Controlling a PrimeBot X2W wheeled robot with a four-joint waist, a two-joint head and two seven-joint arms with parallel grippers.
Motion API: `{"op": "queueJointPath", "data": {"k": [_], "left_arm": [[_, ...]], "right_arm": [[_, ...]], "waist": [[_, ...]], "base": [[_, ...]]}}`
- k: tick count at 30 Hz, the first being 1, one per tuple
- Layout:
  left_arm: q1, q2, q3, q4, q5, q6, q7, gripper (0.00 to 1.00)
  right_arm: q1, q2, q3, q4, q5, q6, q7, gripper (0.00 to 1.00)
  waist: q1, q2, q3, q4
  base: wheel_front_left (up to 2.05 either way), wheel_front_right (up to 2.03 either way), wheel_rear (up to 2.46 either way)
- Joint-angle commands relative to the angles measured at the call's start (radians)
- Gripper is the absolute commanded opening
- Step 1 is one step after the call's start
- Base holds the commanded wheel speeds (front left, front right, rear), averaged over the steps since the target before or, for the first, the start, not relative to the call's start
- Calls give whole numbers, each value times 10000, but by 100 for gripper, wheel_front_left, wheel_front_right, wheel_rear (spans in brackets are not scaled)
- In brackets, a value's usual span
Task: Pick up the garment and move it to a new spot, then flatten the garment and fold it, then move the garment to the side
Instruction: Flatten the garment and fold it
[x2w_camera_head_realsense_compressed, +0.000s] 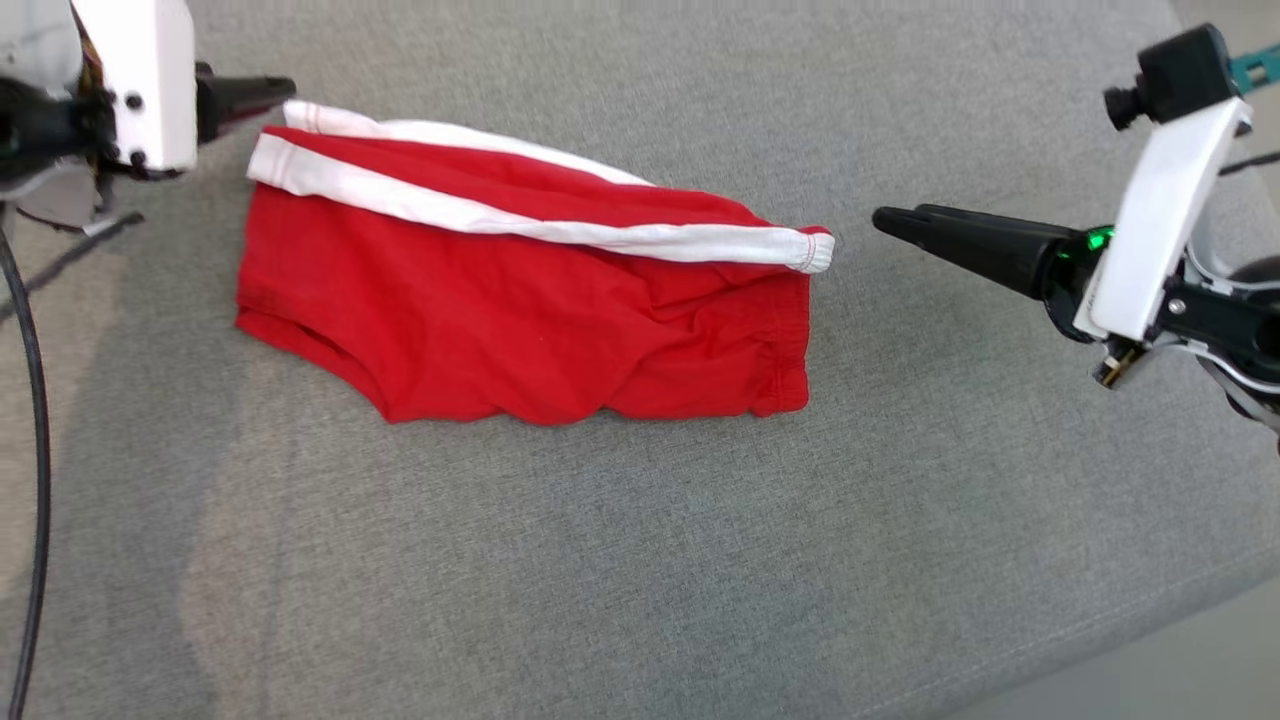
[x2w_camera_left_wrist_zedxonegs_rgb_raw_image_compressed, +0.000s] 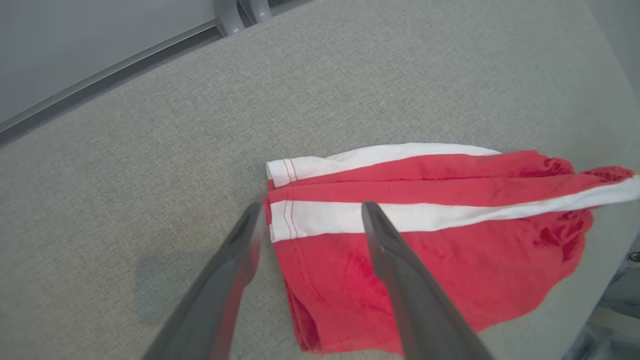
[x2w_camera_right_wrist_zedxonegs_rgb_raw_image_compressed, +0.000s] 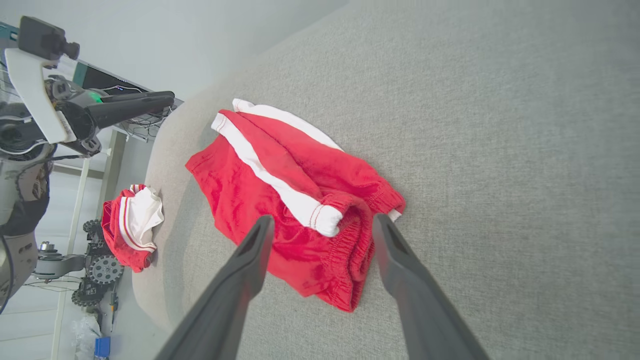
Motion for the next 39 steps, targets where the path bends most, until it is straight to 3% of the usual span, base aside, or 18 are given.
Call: {"op": "queueJointPath", "data": {"k": [1, 7, 13, 17, 23, 30, 39], "left_arm": [[230, 27, 10, -62, -28, -86, -136, 100], [1004, 260, -121, -558, 165, -424, -936, 100], [2090, 448, 158, -1501, 314, -539, -2789, 100], [2798, 552, 449, -2004, 777, -207, -4494, 100], [4401, 619, 840, -2937, 1110, 482, -6884, 100], [5164, 321, 845, -2768, 190, 420, -6549, 100], [4787, 351, 822, -1598, -356, 280, -5549, 100]], "right_arm": [[257, -136, -92, -98, -45, 4, -178, 100], [1069, -662, -489, -567, -488, 5, -1475, 100], [2161, -904, -697, -873, -1221, 5, -3112, 100], [2712, -933, -620, -790, -2456, 5, -4657, 100], [3630, -407, -998, -166, -3788, 4, -6970, 100], [4343, 56, -2175, -112, -4533, 4, -7171, 100], [5131, 957, -4125, -514, -6168, 4, -7170, 100]], "waist": [[0, 0, -325, 149], [0, 0, -990, 351], [0, 0, -1632, 636], [0, 0, -1900, 840], [0, 0, -2275, 1371], [0, 0, -2281, 1562], [0, 0, -1800, 825]], "base": [[0, 0, 0], [0, 0, 0], [0, 0, 0], [0, 0, 0], [0, 0, 0], [0, 0, 0], [0, 0, 0]]}}
